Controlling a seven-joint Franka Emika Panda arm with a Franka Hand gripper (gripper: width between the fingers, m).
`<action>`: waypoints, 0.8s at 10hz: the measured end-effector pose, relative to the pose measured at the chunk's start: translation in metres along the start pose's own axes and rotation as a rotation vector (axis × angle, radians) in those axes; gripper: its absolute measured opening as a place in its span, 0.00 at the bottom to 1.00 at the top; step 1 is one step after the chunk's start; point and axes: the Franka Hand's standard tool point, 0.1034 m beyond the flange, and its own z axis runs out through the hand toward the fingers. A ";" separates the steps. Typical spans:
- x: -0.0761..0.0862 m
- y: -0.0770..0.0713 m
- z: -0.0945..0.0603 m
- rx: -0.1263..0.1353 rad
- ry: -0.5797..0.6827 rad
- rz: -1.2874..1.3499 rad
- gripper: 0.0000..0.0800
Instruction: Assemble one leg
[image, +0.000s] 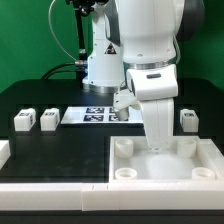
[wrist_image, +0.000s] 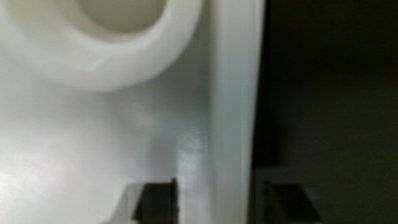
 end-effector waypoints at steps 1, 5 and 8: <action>0.000 0.000 0.000 0.000 0.000 0.000 0.52; 0.000 0.000 0.000 0.000 0.000 0.001 0.79; -0.001 0.000 0.000 0.000 0.000 0.001 0.81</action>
Offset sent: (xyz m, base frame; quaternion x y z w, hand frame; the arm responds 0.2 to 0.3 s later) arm 0.0000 0.0000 0.0000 0.0000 0.0000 0.0000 1.0000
